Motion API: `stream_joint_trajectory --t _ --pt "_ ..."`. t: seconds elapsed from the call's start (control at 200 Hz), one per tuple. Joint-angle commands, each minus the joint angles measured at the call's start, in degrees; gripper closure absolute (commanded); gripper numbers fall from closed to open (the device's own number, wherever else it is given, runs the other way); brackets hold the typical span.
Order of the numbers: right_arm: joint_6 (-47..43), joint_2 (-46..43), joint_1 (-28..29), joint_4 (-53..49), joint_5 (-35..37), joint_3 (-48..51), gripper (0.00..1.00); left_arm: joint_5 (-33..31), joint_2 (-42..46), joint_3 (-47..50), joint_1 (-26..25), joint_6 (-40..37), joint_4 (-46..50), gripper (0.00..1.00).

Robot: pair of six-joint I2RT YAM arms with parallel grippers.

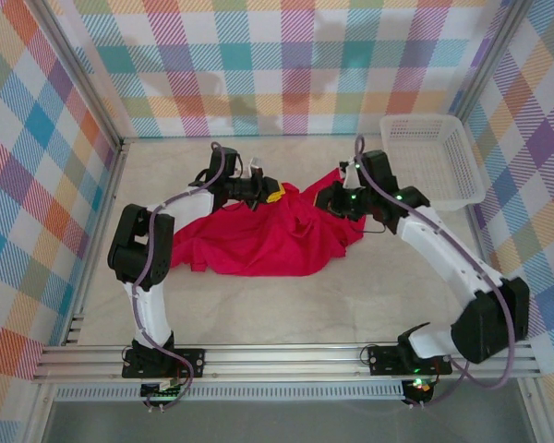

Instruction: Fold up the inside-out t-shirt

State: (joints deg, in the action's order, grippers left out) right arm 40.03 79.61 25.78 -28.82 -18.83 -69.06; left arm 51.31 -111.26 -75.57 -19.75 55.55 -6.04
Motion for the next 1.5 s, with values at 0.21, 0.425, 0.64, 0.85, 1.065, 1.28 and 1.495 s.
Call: stream_joint_trajectory --t 0.21,0.425,0.64,0.85,1.065,1.28,1.495 --pt "-4.0 13.8 4.9 1.7 8.1 -3.5 0.45 -0.1 2.0 0.4 -0.3 -2.1 1.2 1.0" --pt "-2.0 21.3 5.4 -1.2 12.5 -8.5 0.49 0.1 2.3 0.5 -0.3 -1.9 0.8 1.0" --pt "-2.1 23.2 5.2 -4.2 16.7 -13.7 0.94 0.8 2.5 0.5 -0.1 -2.0 1.0 1.0" --pt "-3.7 12.7 5.2 -8.7 15.8 -12.3 1.0 0.4 1.6 -0.5 0.8 -3.3 2.7 1.0" --pt "-2.6 1.7 4.0 -7.8 16.3 -5.8 1.0 -0.3 -0.1 -1.8 0.8 -4.6 4.3 1.0" --pt "-0.9 5.5 3.4 -2.2 13.5 -1.6 1.0 -2.7 1.8 -3.1 -0.2 -10.5 12.1 0.89" --pt "0.1 7.7 2.2 -1.9 15.8 0.2 1.0 -7.0 5.7 -2.3 -0.3 -16.8 21.0 0.59"
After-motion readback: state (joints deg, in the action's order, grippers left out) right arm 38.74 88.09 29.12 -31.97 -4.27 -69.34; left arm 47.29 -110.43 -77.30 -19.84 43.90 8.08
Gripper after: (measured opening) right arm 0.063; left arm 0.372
